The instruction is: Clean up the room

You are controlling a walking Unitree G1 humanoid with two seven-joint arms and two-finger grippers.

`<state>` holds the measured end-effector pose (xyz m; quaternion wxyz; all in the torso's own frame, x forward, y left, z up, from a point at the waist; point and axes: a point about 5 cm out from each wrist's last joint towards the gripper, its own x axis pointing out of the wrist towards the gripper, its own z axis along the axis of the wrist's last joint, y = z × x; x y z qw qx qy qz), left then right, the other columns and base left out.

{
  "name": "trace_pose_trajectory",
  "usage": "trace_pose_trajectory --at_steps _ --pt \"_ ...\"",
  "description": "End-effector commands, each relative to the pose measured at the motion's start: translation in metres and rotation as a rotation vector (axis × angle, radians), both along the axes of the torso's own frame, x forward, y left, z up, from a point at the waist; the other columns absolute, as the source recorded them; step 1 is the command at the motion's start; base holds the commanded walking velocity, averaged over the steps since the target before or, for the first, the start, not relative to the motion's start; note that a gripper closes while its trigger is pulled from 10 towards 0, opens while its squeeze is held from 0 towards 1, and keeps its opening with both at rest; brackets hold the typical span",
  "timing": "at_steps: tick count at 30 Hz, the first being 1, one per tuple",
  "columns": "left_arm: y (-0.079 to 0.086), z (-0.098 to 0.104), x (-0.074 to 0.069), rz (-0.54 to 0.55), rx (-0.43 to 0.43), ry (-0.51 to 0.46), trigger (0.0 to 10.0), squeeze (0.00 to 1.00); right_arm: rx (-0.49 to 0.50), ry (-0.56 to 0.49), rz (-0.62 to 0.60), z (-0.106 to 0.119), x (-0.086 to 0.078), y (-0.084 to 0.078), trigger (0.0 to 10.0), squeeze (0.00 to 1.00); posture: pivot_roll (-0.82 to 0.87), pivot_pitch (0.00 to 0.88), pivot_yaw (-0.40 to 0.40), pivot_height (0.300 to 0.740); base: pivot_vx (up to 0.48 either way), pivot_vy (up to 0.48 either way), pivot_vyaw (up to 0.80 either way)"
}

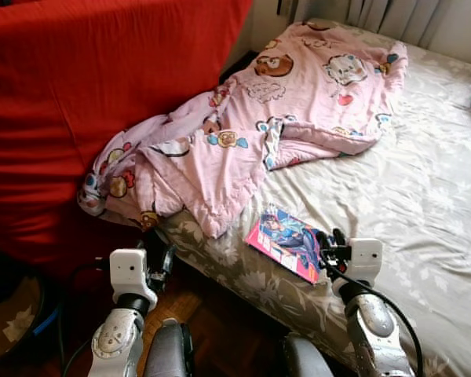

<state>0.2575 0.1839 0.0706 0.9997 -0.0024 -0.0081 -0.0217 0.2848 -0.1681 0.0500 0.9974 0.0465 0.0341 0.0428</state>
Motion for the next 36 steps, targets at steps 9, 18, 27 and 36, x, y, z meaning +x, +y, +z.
trace_pose_trajectory --at_steps 9,18,27,36 --pt "-0.002 -0.002 -0.006 -0.013 -0.004 0.016 10.0 0.0 0.002 0.07 0.005 -0.012 -0.005 0.003 10.0 0.0 -0.08 0.249 -0.032 0.607 0.0 0.0 0.0" --pt "-0.004 -0.001 -0.005 -0.023 -0.001 0.021 10.0 0.0 0.016 0.049 0.01 -0.011 -0.006 0.004 10.0 0.0 -0.08 0.25 -0.029 0.598 0.0 0.0 0.0" --pt "-0.003 -0.001 -0.004 -0.023 0.003 0.026 10.0 0.0 0.022 0.052 0.03 -0.012 -0.006 0.007 10.0 0.0 -0.08 0.249 -0.028 0.598 0.054 0.0 0.0" --pt "-0.004 -0.005 -0.004 -0.03 0.005 0.042 10.0 0.0 0.014 0.069 0.06 -0.015 -0.006 0.011 10.0 0.0 -0.08 0.244 -0.028 0.598 0.247 0.0 0.0"
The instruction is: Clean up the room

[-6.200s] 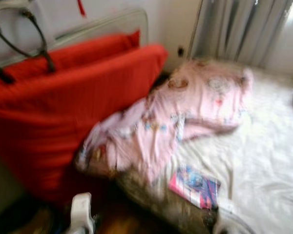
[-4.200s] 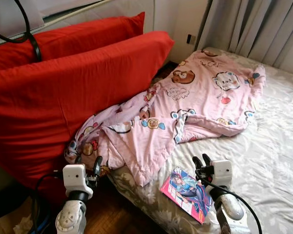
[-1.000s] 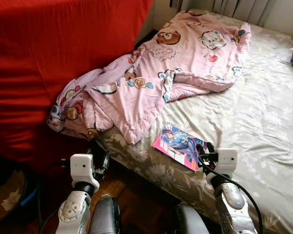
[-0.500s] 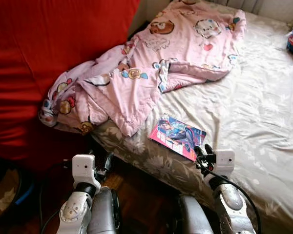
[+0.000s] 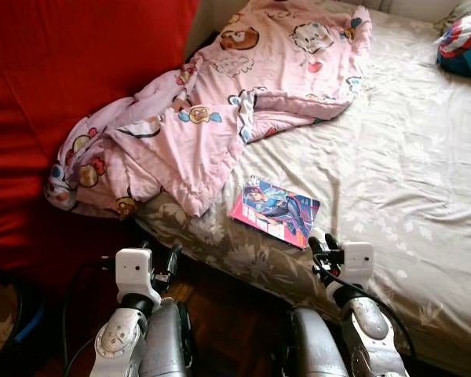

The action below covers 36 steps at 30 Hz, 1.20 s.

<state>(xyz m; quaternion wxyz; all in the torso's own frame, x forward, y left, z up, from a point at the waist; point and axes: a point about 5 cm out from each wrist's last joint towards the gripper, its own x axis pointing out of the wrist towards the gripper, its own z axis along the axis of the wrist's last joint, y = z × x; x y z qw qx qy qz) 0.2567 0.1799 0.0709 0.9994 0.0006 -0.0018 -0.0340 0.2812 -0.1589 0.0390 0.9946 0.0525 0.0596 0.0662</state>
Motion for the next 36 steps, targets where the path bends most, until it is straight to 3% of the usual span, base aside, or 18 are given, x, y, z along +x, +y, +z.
trace_pose_trajectory --at_steps 1,27,36 --pt "0.0 -0.005 -0.003 -0.005 -0.001 0.029 10.0 0.0 0.003 0.02 0.012 -0.005 -0.002 0.002 10.0 0.0 -0.08 0.244 -0.028 0.598 0.255 0.0 0.0" --pt "-0.002 -0.003 0.001 -0.008 0.0 0.015 10.0 0.0 -0.022 0.051 0.044 -0.01 0.0 0.003 10.0 0.0 -0.07 0.242 -0.026 0.598 0.298 0.0 0.0" --pt "-0.003 -0.002 0.001 -0.011 -0.001 0.008 10.0 0.0 -0.025 0.112 -0.058 -0.015 0.006 -0.008 10.0 0.0 -0.07 0.249 -0.019 0.598 0.031 0.0 0.0"
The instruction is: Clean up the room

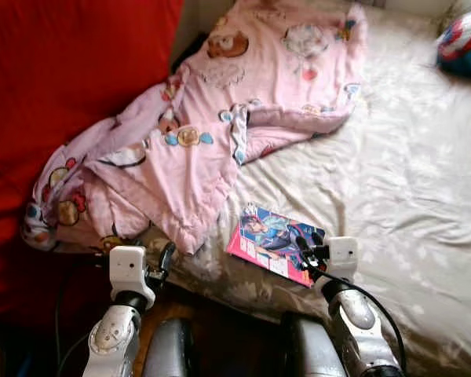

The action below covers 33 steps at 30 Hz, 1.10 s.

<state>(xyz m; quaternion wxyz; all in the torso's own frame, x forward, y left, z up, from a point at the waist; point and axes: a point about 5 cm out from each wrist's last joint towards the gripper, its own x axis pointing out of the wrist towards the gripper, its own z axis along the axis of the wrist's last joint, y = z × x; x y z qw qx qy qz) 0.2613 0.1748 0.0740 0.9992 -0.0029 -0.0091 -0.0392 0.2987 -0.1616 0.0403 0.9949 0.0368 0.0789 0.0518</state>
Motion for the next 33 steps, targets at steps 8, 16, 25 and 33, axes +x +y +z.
trace_pose_trajectory --at_steps 8,16,25,33 --pt "0.003 -0.004 -0.007 -0.012 0.015 0.028 10.0 0.0 0.102 0.168 -0.101 -0.021 0.0 -0.01 10.0 1.0 -0.06 0.266 -0.001 0.598 0.0 0.0 0.0" --pt "0.003 -0.005 -0.01 -0.024 0.026 0.04 10.0 0.0 0.218 0.234 -0.14 -0.019 0.014 -0.007 10.0 1.0 -0.03 0.289 0.025 0.598 0.0 0.0 0.0" --pt "0.005 -0.006 -0.014 -0.03 0.036 0.053 10.0 0.0 0.226 0.246 -0.2 -0.011 0.025 -0.015 10.0 0.38 -0.02 0.298 0.035 0.598 0.0 0.0 0.0" --pt "0.004 -0.004 -0.014 -0.035 0.037 0.056 10.0 0.0 0.312 0.327 -0.184 -0.021 0.02 -0.015 10.0 0.0 -0.01 0.306 0.038 0.598 0.0 0.0 0.0"
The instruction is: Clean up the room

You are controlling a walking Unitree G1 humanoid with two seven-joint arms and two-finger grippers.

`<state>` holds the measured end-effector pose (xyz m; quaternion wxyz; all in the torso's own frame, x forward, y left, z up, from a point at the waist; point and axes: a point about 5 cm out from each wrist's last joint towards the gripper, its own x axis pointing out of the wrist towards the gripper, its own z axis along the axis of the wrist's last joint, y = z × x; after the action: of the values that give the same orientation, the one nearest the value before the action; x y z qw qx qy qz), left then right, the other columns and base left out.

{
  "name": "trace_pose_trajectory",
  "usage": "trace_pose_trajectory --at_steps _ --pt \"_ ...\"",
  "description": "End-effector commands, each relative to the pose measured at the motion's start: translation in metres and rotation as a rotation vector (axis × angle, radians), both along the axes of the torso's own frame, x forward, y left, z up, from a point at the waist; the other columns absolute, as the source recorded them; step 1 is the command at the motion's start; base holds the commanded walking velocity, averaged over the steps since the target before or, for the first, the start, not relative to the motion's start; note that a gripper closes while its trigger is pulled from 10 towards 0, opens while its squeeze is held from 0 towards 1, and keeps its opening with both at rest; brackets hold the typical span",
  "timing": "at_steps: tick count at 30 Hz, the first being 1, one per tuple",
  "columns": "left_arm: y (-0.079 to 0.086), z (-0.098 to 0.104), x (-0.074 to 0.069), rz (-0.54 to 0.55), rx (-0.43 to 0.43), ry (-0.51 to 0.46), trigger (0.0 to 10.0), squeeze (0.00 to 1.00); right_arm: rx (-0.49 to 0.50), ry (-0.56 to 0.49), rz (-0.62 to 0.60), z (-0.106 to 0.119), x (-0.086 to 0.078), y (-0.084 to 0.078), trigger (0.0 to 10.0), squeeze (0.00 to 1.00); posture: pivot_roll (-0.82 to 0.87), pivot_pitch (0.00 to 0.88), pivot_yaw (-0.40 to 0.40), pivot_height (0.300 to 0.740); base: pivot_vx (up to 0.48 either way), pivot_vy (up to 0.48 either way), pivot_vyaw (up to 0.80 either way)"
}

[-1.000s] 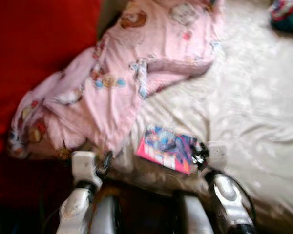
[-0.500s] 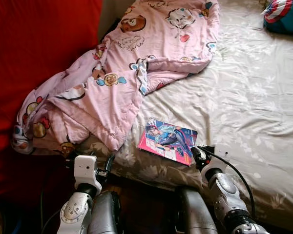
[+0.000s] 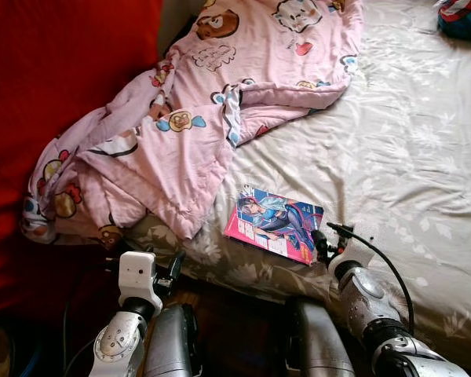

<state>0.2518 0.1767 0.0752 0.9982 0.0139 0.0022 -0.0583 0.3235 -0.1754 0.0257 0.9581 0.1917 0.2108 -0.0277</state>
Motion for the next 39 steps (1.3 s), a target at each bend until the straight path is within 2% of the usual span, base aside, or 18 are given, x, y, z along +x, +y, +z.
trace_pose_trajectory --at_steps 1,8,14,15,16,17,18,39 --pt "0.002 -0.006 -0.005 0.004 0.003 0.035 10.0 0.0 0.029 0.037 -0.02 -0.007 -0.005 -0.002 10.0 0.0 -0.01 0.306 0.038 0.598 0.0 0.0 0.0" --pt "0.004 -0.007 -0.007 0.009 0.008 0.044 10.0 0.0 0.044 0.041 -0.04 -0.007 -0.005 -0.005 10.0 0.0 0.0 0.306 0.041 0.598 0.0 0.0 0.0" --pt "0.004 -0.008 -0.006 0.007 0.014 0.047 10.0 0.0 0.072 0.053 -0.023 -0.01 -0.007 -0.001 10.0 0.0 0.0 0.299 0.041 0.598 0.0 0.0 0.0" --pt "0.003 -0.008 -0.006 0.007 0.016 0.046 10.0 0.0 0.077 0.051 -0.02 -0.01 -0.007 0.0 2.9 0.0 0.0 0.298 0.041 0.598 0.0 0.0 0.0" --pt "0.003 -0.008 -0.006 0.007 0.016 0.046 10.0 0.0 0.078 0.049 -0.019 -0.01 -0.007 0.0 0.6 0.0 0.0 0.297 0.041 0.598 0.0 0.0 0.0" --pt "0.003 -0.008 -0.005 0.007 0.016 0.047 10.0 0.0 0.079 0.049 -0.018 -0.01 -0.007 0.0 0.6 0.0 0.0 0.297 0.04 0.598 0.0 0.0 0.0" --pt "0.004 -0.008 -0.005 0.008 0.018 0.048 10.0 0.0 0.081 0.048 -0.016 -0.01 -0.007 0.001 0.0 0.0 0.0 0.295 0.04 0.598 0.0 0.0 0.0" --pt "0.005 -0.011 -0.005 0.015 0.036 0.056 10.0 0.0 0.091 0.05 0.017 -0.013 -0.01 0.005 0.0 0.0 -0.01 0.287 0.034 0.598 0.0 0.0 0.0"
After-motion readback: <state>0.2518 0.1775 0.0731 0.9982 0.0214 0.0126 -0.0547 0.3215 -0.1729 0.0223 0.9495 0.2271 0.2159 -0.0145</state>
